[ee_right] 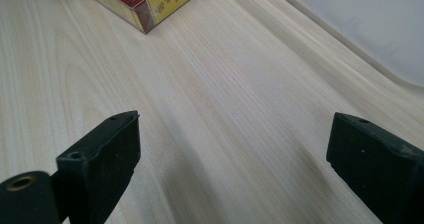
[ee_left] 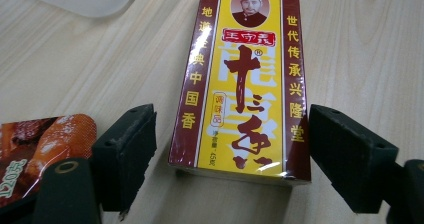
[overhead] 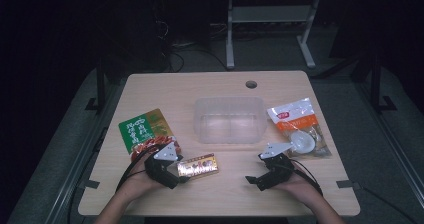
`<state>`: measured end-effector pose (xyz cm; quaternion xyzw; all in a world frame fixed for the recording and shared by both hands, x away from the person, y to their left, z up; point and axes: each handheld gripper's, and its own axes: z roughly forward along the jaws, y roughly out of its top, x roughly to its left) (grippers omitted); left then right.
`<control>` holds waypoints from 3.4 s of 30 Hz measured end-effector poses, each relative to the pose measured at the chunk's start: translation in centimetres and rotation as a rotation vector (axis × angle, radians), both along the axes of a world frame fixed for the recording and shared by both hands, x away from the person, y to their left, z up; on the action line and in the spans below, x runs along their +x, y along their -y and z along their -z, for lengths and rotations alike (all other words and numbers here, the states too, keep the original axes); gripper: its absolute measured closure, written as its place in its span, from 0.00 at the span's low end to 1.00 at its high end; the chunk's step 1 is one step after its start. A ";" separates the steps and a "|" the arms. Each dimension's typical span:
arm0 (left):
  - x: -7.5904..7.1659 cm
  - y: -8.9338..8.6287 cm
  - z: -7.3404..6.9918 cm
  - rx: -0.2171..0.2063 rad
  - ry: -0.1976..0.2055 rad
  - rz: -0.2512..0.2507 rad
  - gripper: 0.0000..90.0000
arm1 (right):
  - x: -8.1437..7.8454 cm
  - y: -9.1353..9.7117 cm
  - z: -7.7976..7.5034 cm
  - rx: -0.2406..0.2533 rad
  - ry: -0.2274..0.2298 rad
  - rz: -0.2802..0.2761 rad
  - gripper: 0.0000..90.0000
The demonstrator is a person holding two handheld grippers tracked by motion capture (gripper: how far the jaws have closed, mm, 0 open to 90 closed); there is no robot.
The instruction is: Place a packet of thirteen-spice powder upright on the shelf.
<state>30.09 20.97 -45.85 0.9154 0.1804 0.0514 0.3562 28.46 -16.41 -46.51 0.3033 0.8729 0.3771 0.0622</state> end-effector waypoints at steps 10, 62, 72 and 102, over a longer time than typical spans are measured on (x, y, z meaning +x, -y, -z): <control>-0.1 0.5 0.6 0.031 0.013 0.021 0.29 | 0.0 0.0 0.1 -0.003 0.003 0.006 0.07; -2.1 0.6 -3.6 -0.206 0.026 0.109 0.36 | 0.0 -1.9 -3.4 0.217 0.046 -0.332 0.13; -2.9 1.2 -4.0 -0.235 0.023 0.170 0.36 | 0.9 -3.3 -4.1 0.278 0.064 -0.410 0.14; -3.6 1.4 -4.5 -0.277 0.031 0.233 0.36 | 0.5 -5.8 -4.0 0.297 0.058 -0.527 0.24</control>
